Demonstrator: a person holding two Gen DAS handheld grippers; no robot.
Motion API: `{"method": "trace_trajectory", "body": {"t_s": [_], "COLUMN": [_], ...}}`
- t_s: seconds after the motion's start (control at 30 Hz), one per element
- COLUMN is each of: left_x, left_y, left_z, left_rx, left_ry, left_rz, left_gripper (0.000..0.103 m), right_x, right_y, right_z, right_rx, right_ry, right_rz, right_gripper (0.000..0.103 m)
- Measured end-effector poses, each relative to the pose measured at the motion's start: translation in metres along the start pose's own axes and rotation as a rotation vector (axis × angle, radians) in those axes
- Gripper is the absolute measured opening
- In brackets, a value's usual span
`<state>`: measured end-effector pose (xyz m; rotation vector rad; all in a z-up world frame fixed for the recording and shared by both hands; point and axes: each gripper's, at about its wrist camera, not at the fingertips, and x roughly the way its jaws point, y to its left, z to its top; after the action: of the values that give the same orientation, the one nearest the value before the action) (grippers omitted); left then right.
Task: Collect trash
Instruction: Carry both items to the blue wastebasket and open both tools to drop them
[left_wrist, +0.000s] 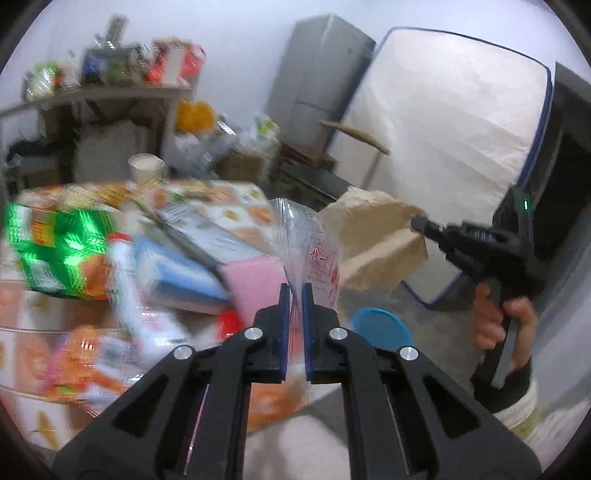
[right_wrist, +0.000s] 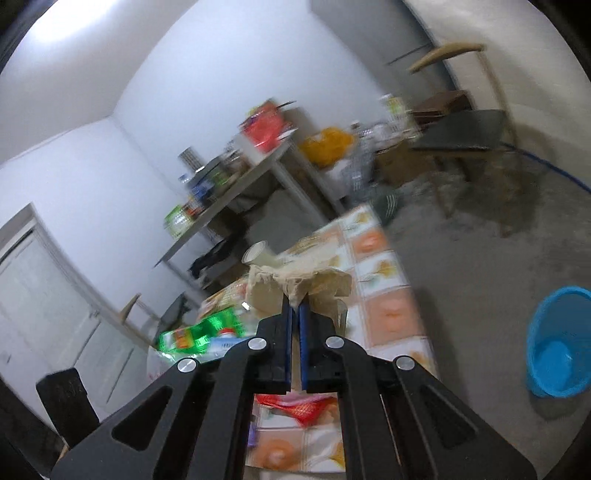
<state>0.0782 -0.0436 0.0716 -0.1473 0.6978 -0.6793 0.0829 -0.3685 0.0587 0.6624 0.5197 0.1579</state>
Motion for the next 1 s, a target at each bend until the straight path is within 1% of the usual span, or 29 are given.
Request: {"method": "trace_trajectory", "body": {"t_s": [0.03, 0.1, 0.2, 0.23, 0.33, 0.4, 0.43, 0.53, 0.6, 0.67, 0.73, 0.83, 0.9, 0.93, 1.0], "left_x": [0.017, 0.044, 0.093, 0.113, 0.159, 0.198, 0.221, 0.272, 0.299, 0.332, 0.358, 0.394, 0.413, 0.424, 0.434], "left_y": [-0.008, -0.025, -0.063, -0.082, -0.116, -0.141, -0.155, -0.181, -0.196, -0.206, -0.213, -0.226, -0.229, -0.233, -0.236], "left_z": [0.005, 0.010, 0.014, 0.014, 0.008, 0.000, -0.006, -0.021, -0.030, -0.042, -0.053, -0.066, -0.069, -0.071, -0.071], "left_rx": [-0.021, -0.030, -0.010, 0.010, 0.041, 0.060, 0.072, 0.093, 0.106, 0.097, 0.092, 0.103, 0.097, 0.094, 0.087], "left_ry": [0.034, 0.089, 0.166, 0.188, 0.247, 0.302, 0.342, 0.408, 0.454, 0.522, 0.579, 0.628, 0.655, 0.662, 0.673], "left_rz": [-0.032, -0.067, -0.111, -0.126, -0.157, -0.185, -0.195, -0.212, -0.219, -0.232, -0.215, -0.195, -0.195, -0.192, -0.188], "left_gripper": [0.005, 0.005, 0.005, 0.005, 0.005, 0.005, 0.005, 0.005, 0.005, 0.005, 0.005, 0.005, 0.005, 0.005, 0.005], "right_x": [-0.010, -0.031, -0.061, -0.068, -0.087, -0.094, -0.096, -0.096, -0.090, -0.079, -0.071, -0.055, -0.052, -0.048, -0.041], "right_y": [-0.013, -0.044, -0.086, -0.100, -0.141, -0.162, -0.173, -0.209, -0.231, -0.249, -0.265, -0.292, -0.308, -0.313, -0.325], "right_z": [0.000, 0.000, -0.004, -0.005, -0.011, -0.014, -0.016, -0.017, -0.015, -0.015, -0.017, -0.016, -0.015, -0.013, -0.009], "right_rx": [0.019, 0.070, 0.138, 0.158, 0.221, 0.253, 0.270, 0.319, 0.339, 0.354, 0.362, 0.367, 0.368, 0.363, 0.355], "right_ry": [-0.013, -0.037, -0.059, -0.061, -0.057, -0.056, -0.054, -0.038, -0.019, 0.008, 0.038, 0.088, 0.102, 0.105, 0.111], "right_rz": [-0.033, -0.104, -0.207, -0.236, -0.331, -0.376, -0.395, -0.452, -0.480, -0.511, -0.543, -0.586, -0.598, -0.620, -0.638], "right_gripper": [0.004, 0.004, 0.004, 0.004, 0.004, 0.004, 0.004, 0.004, 0.004, 0.004, 0.004, 0.004, 0.004, 0.004, 0.004]}}
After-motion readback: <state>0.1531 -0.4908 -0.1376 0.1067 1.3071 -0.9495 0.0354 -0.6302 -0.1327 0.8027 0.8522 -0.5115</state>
